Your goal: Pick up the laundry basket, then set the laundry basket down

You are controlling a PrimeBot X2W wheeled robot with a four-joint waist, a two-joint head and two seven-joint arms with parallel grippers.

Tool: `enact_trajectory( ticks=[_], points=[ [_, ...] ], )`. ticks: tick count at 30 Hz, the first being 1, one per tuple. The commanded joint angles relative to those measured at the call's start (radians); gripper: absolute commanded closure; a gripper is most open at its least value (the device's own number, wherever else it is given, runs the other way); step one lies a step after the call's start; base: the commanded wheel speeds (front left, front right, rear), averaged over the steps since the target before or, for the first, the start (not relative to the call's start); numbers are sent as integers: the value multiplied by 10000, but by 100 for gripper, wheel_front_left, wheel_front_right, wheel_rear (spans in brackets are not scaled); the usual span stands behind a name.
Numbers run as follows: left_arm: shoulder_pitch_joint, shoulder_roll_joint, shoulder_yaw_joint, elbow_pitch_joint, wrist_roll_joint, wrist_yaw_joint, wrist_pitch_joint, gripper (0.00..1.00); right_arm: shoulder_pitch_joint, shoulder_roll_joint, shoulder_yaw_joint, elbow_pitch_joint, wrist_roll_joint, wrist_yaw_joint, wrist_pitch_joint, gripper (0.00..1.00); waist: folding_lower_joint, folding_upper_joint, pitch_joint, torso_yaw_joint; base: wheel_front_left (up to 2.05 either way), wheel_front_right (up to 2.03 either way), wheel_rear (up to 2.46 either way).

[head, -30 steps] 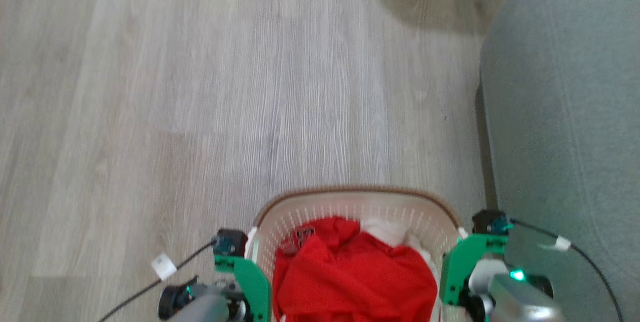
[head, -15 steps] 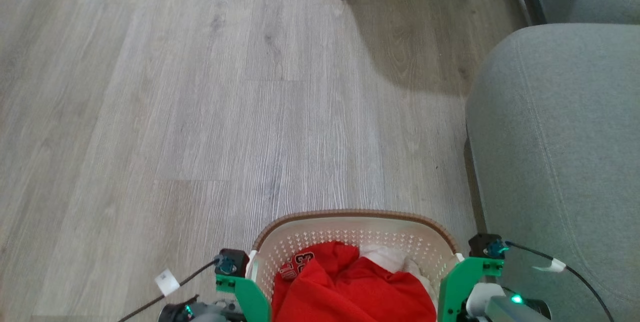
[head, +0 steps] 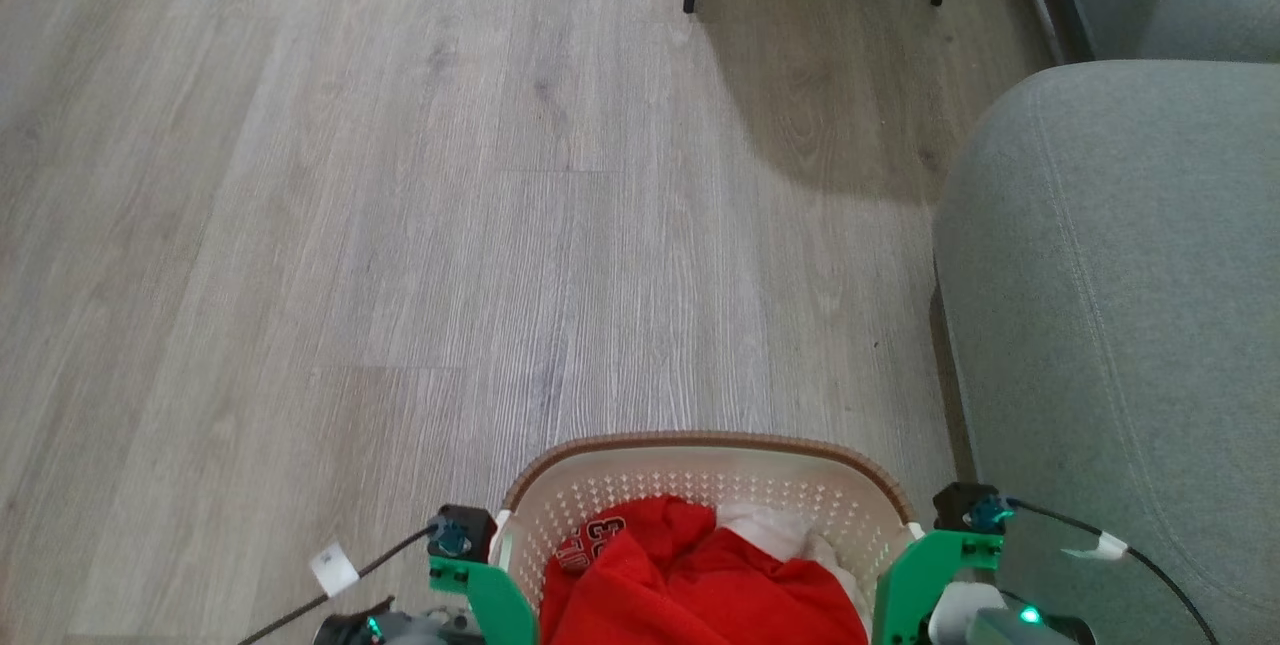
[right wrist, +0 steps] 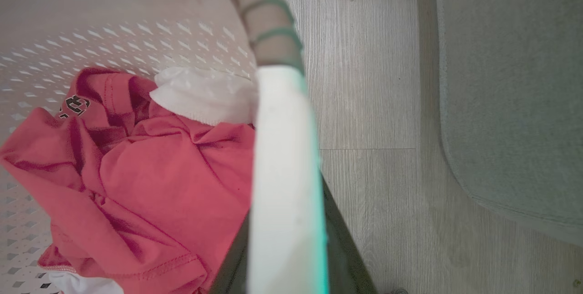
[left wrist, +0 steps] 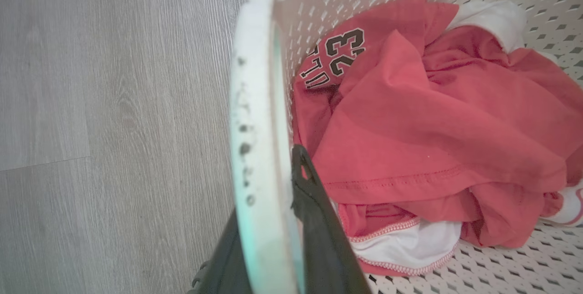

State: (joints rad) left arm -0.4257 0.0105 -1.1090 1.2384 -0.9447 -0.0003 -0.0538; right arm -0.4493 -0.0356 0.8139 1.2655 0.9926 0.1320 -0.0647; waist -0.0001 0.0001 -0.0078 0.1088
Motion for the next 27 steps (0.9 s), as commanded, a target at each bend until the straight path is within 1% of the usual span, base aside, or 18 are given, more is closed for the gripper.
enact_trajectory(
  ticks=[1,27],
  points=[
    [-311,398,88,96,-36,53,-67,100,-188,-146,288,-19,25,-13,-165,100,1,-1,-1,-7,0,0,0],
    [-382,398,-248,138,-344,110,-70,100,-492,-146,1529,115,1170,-13,-427,100,1,-1,55,-48,0,0,0]
  ],
)
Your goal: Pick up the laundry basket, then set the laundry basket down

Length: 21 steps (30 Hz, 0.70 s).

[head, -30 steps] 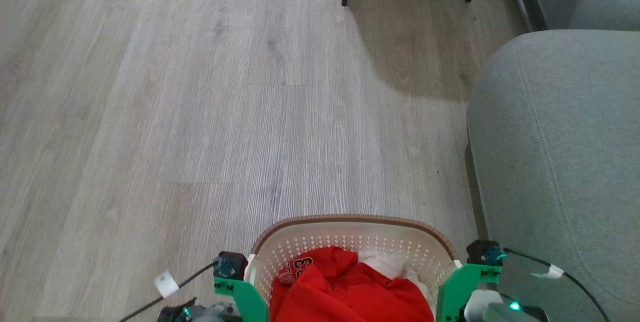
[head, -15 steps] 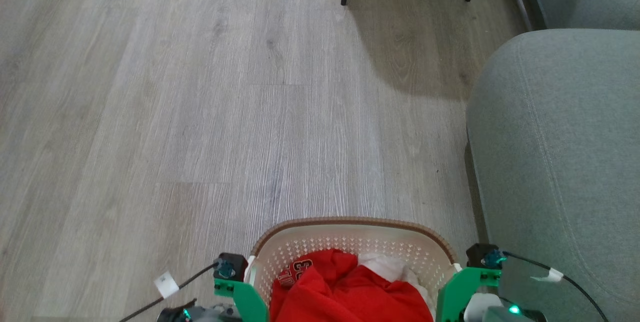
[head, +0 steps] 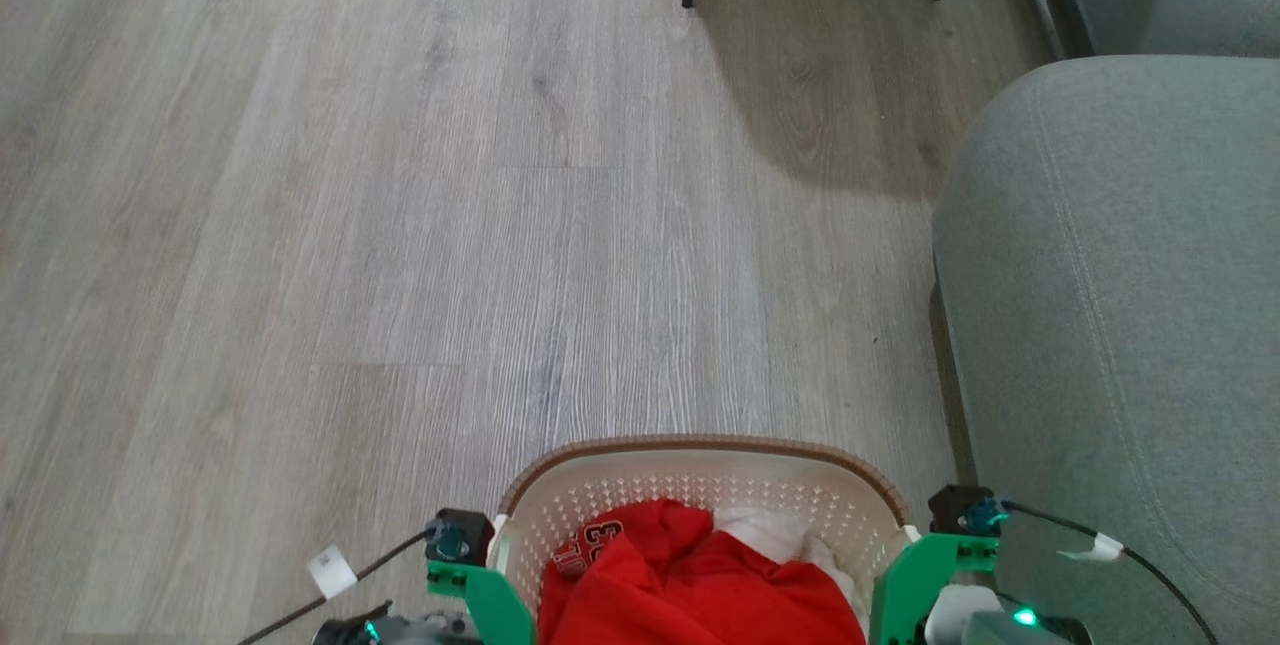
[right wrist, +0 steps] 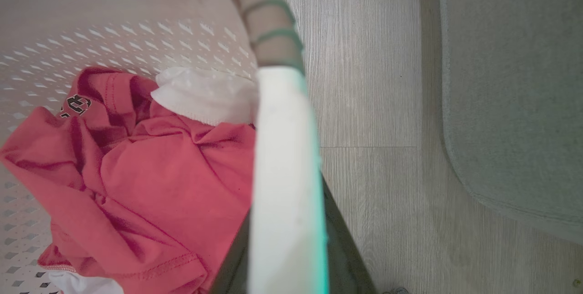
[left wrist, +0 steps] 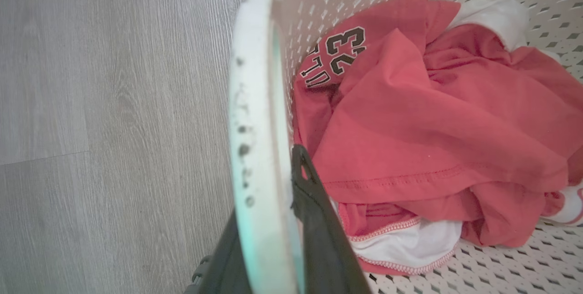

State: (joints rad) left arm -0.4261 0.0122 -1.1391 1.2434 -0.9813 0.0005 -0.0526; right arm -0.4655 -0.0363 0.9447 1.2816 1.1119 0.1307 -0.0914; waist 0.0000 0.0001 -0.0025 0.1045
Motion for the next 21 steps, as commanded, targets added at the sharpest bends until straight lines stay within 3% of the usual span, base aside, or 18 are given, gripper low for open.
enact_trajectory(
  ticks=[1,21],
  points=[
    [-382,380,42,91,11,103,-84,100,-339,-139,268,-44,17,0,-167,100,0,-1,5,-11,0,0,0],
    [-589,380,-221,152,-128,146,-235,100,-739,-139,1042,4,822,0,-413,100,0,-1,446,-122,0,0,0]
  ],
)
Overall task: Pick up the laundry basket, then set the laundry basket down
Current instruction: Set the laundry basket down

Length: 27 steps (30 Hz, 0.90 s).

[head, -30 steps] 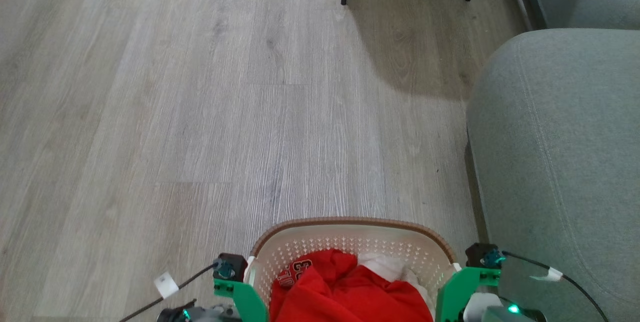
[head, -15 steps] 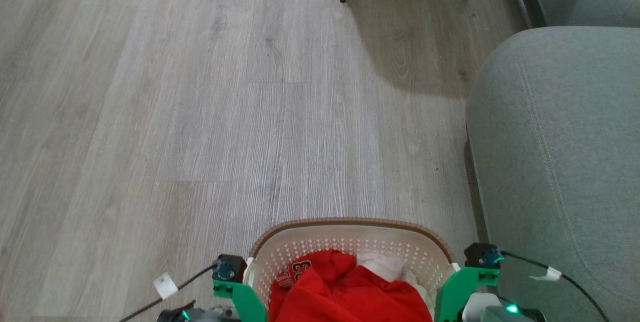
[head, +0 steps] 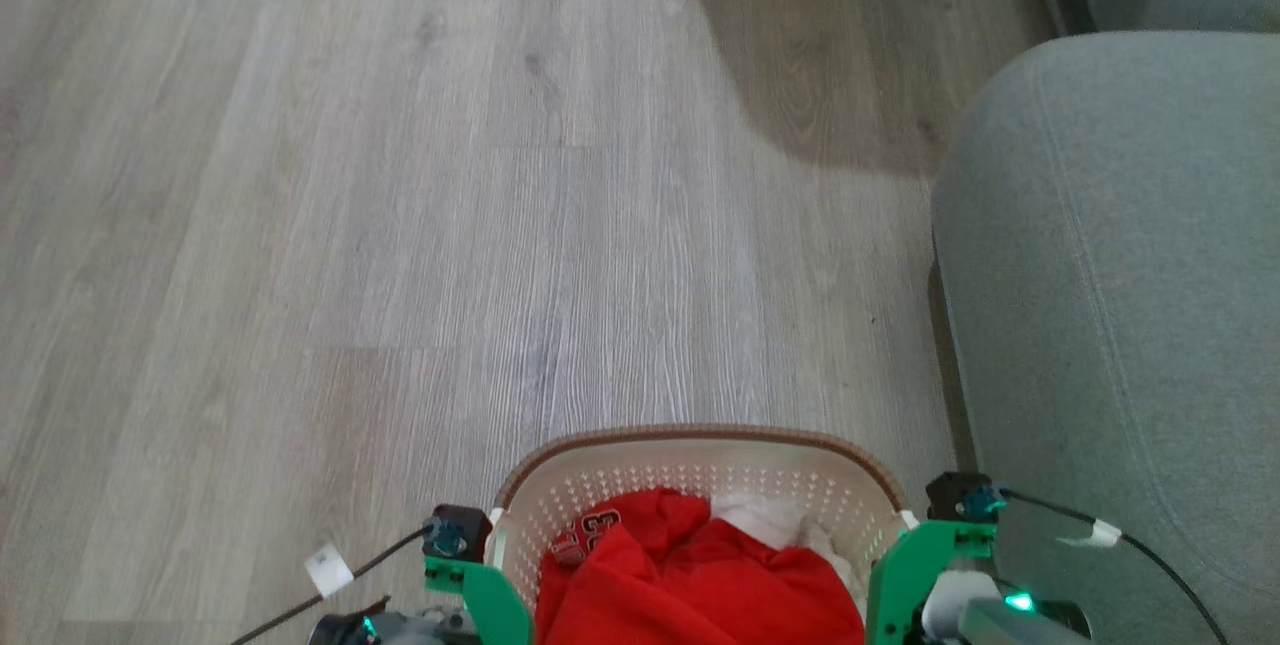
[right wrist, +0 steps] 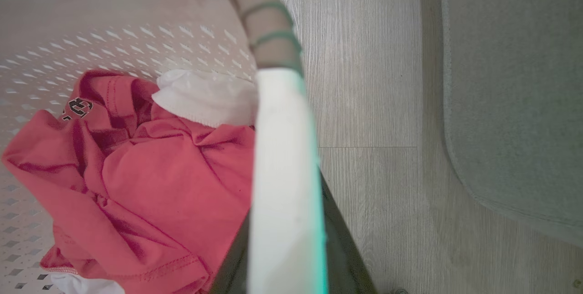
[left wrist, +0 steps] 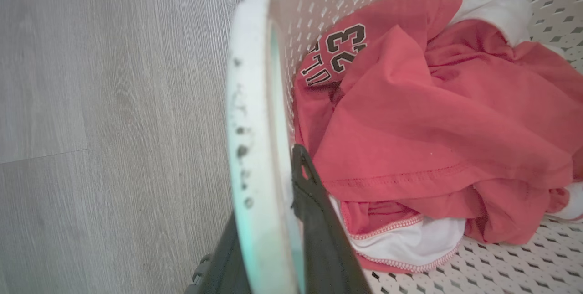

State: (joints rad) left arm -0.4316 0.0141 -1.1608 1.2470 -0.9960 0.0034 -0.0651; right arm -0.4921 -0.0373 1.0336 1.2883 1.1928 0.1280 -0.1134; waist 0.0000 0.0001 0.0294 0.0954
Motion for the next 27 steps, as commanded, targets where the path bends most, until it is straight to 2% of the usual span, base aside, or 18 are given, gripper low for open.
enact_trajectory(
  ticks=[1,14,20,27],
  points=[
    [-534,361,-5,116,19,118,-111,100,-474,-129,152,-63,13,27,-192,100,0,-1,127,-32,0,0,0],
    [-1752,361,-37,158,53,171,-478,100,-1923,-129,531,9,-8,27,-487,100,0,-1,1534,-172,0,0,0],
    [-2705,361,0,229,115,200,-676,100,-2859,-129,516,21,-203,27,-675,100,0,-1,2680,-233,0,0,0],
    [-3892,366,88,299,168,257,-936,100,-3901,-213,-89,23,-918,27,-780,100,0,-1,4245,-255,0,0,0]
  ],
)
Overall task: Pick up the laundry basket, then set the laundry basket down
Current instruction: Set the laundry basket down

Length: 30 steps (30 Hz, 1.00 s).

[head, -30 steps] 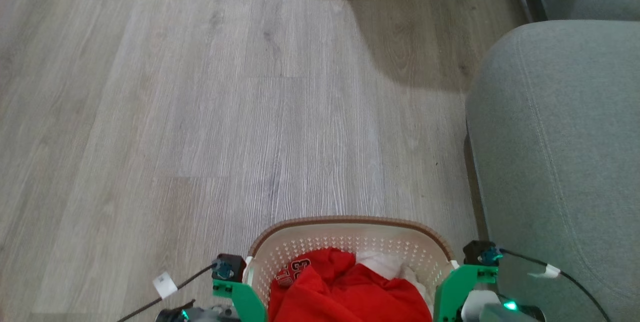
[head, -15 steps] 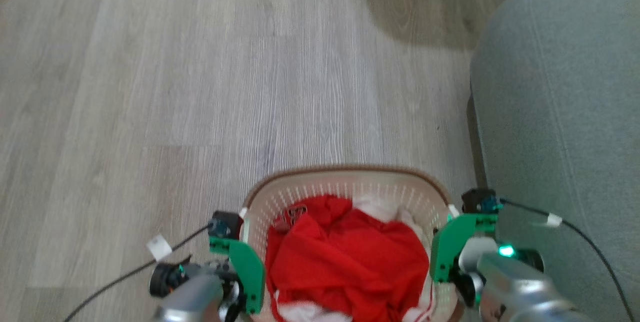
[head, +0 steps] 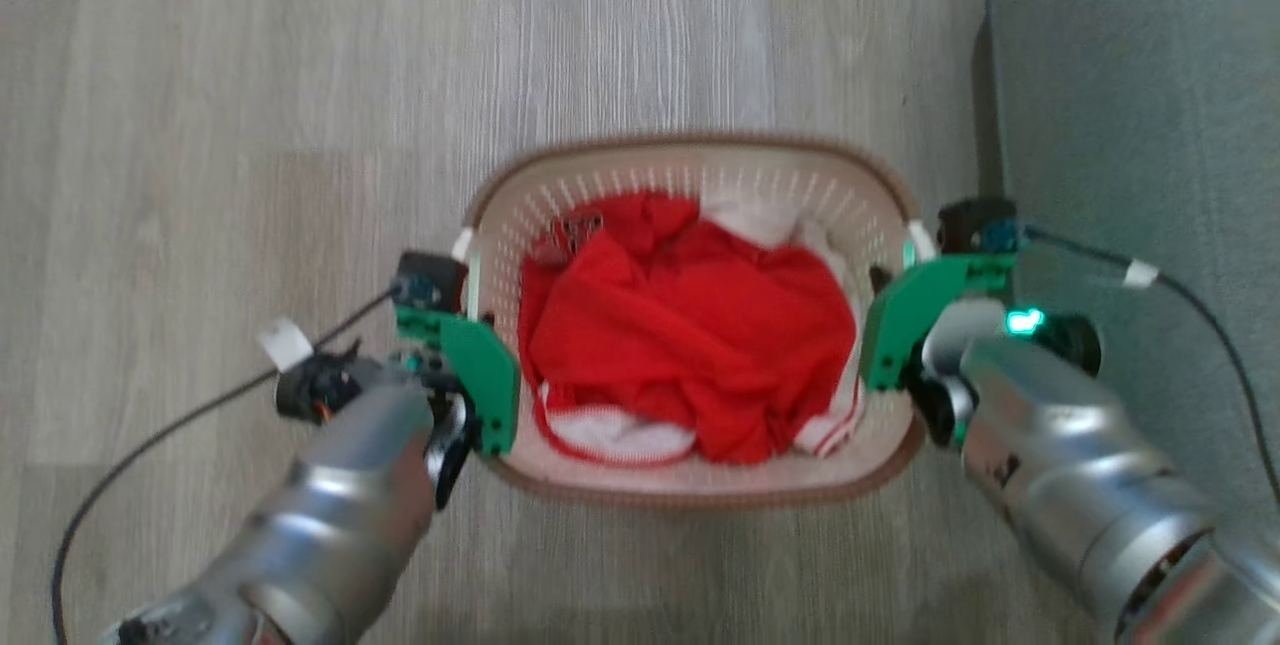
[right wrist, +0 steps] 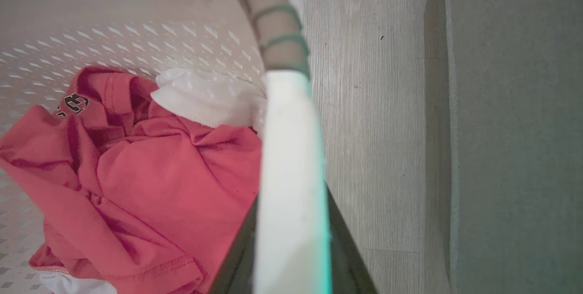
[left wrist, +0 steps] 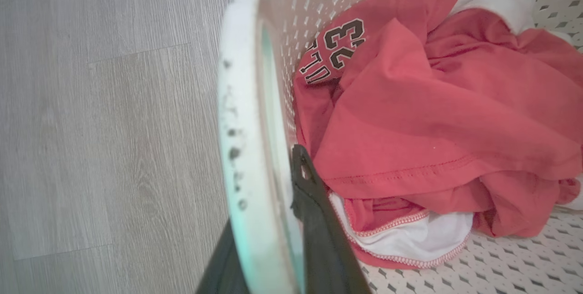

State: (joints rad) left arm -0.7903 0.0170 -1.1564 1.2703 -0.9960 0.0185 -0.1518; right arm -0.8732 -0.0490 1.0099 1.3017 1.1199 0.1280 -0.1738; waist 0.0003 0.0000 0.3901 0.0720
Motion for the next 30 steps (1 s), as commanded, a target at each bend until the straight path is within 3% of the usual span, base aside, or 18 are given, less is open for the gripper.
enact_trajectory(
  ticks=[1,14,30],
  points=[
    [-459,336,60,72,167,116,-113,100,-235,-131,34,-111,-306,27,-190,100,-3,0,834,-13,0,0,0],
    [-2068,334,92,-153,151,240,-503,100,-1623,-664,-1569,-110,-1970,27,-341,100,-3,0,3226,199,0,0,0],
    [-2764,333,-87,-541,5,457,-756,100,-2187,-513,-3462,-110,-4178,27,-203,100,-3,0,4927,380,0,0,0]
  ],
)
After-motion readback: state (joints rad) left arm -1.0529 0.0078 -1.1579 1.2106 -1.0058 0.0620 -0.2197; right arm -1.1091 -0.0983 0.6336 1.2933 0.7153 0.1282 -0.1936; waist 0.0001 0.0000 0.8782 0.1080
